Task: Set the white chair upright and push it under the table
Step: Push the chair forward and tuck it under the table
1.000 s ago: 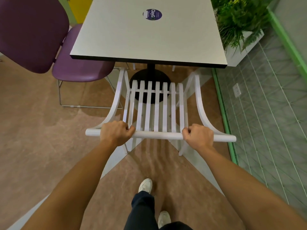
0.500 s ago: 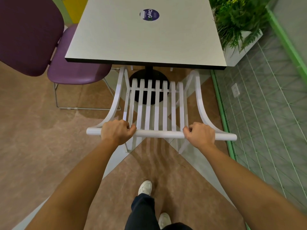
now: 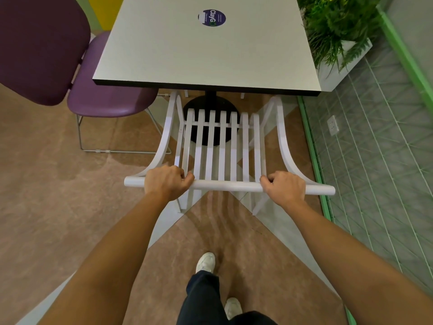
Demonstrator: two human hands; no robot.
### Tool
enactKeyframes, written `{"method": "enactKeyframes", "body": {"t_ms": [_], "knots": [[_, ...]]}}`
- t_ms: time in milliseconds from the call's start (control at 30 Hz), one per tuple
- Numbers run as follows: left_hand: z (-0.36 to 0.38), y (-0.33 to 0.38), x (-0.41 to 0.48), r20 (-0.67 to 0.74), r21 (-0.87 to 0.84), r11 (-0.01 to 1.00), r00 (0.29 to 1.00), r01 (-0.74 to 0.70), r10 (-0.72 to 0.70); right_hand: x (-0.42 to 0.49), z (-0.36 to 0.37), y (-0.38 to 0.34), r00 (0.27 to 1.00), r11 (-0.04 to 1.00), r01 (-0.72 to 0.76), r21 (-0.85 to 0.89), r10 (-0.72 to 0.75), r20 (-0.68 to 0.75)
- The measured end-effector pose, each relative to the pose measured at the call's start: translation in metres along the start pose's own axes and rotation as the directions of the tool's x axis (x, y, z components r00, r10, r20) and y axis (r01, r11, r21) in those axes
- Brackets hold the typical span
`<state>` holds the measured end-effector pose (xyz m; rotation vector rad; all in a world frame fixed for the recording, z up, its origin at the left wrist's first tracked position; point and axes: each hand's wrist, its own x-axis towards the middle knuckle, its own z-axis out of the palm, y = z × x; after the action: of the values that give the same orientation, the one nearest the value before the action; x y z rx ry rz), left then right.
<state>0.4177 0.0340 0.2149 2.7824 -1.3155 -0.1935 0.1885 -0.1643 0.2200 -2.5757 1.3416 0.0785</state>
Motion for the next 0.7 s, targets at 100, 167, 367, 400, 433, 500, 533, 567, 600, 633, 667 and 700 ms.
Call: {"method": "enactKeyframes", "body": {"t_ms": [100, 167, 367, 400, 433, 500, 533, 567, 600, 633, 667, 700], "knots": [[-0.002, 0.001, 0.0, 0.005, 0.005, 1.0, 1.0, 0.004, -0.005, -0.001, 0.001, 0.0, 1.0, 1.0, -0.016, -0.024, 0.016, -0.006], [-0.002, 0.002, 0.0, 0.013, 0.008, 1.0, 1.0, 0.009, -0.009, -0.003, 0.001, -0.002, 0.999, 0.999, -0.03, -0.039, 0.03, -0.017], [-0.004, 0.001, -0.001, 0.028, -0.014, 1.0, 1.0, 0.004, -0.004, -0.002, -0.002, -0.013, 0.994, 0.992, -0.072, -0.107, 0.08, 0.077], [-0.005, 0.001, -0.001, 0.033, -0.012, 1.0, 0.999, -0.001, 0.002, -0.001, -0.002, -0.015, 0.991, 0.991, -0.07, -0.11, 0.082, 0.105], [-0.005, 0.002, -0.002, 0.037, -0.01, 1.0, 0.999, -0.003, 0.004, -0.001, -0.001, -0.017, 0.989, 0.992, -0.062, -0.112, 0.076, 0.129], [-0.007, 0.002, -0.002, 0.04, -0.009, 1.0, 0.999, -0.011, 0.011, 0.0, -0.001, -0.018, 0.987, 0.994, -0.042, -0.103, 0.058, 0.153], [-0.006, 0.002, -0.002, 0.041, -0.013, 1.0, 0.999, -0.021, 0.022, 0.0, -0.001, -0.018, 0.986, 0.995, -0.034, -0.095, 0.049, 0.161], [-0.006, 0.002, -0.002, 0.042, -0.022, 0.999, 0.998, -0.037, 0.038, 0.0, -0.001, -0.017, 0.985, 0.996, -0.024, -0.089, 0.039, 0.168], [-0.005, 0.001, -0.002, 0.043, -0.035, 0.998, 0.998, -0.052, 0.054, -0.001, 0.0, -0.016, 0.986, 0.996, -0.016, -0.086, 0.03, 0.166], [-0.004, 0.0, -0.002, 0.043, -0.046, 0.997, 0.997, -0.064, 0.066, -0.002, 0.0, -0.015, 0.988, 0.996, -0.011, -0.087, 0.023, 0.15], [-0.005, -0.002, -0.002, 0.042, -0.051, 0.996, 0.996, -0.072, 0.074, -0.002, 0.001, -0.015, 0.992, 0.996, -0.01, -0.094, 0.022, 0.128], [-0.006, -0.002, -0.001, 0.039, -0.056, 0.996, 0.996, -0.075, 0.077, -0.002, 0.001, -0.015, 0.994, 0.994, -0.01, -0.111, 0.023, 0.11]]}}
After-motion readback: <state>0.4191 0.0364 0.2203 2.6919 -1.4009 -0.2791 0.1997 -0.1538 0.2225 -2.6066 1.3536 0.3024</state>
